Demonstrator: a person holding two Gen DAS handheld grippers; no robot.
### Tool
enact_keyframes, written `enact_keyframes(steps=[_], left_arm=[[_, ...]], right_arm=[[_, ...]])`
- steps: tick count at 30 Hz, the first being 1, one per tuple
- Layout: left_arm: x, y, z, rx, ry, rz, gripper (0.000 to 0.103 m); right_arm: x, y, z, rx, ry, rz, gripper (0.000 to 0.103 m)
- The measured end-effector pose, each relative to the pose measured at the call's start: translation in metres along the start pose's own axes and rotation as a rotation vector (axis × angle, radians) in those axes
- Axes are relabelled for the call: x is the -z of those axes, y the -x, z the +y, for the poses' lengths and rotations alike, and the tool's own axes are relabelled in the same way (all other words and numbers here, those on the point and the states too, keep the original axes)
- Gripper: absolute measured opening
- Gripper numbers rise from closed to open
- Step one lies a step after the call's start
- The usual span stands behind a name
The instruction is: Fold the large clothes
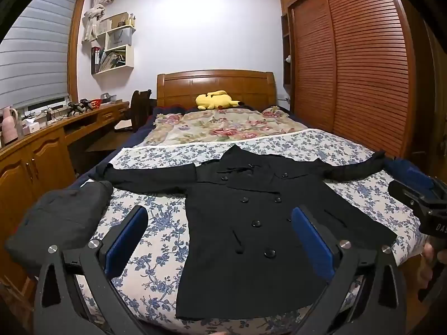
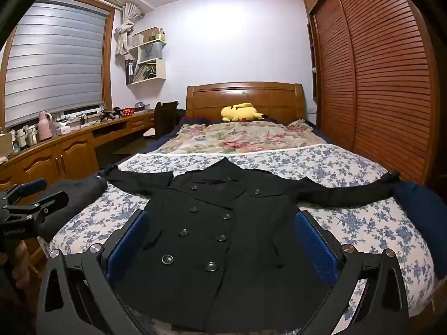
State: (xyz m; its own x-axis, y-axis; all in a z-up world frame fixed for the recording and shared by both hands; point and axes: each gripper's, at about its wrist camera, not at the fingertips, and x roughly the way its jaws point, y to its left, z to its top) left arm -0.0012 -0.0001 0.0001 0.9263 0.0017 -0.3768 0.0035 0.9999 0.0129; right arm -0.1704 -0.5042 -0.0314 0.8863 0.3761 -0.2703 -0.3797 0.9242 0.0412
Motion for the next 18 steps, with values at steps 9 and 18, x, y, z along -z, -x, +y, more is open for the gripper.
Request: enact_keyframes(steps=[9,18], left_arm=[[-0.0001,-0.0006,0.0012,0.004,0.016,0.013,0.103],[-0.0046,0.0028,0.0017,0.009,0.016,0.009,0.103]], right_arm=[[0.0009,-0.0003,-0.001,-0.002,0.004,0.002,0.103],[0.0,0.0018,-0.001,-0.003,0.004,-0.006,0.103]])
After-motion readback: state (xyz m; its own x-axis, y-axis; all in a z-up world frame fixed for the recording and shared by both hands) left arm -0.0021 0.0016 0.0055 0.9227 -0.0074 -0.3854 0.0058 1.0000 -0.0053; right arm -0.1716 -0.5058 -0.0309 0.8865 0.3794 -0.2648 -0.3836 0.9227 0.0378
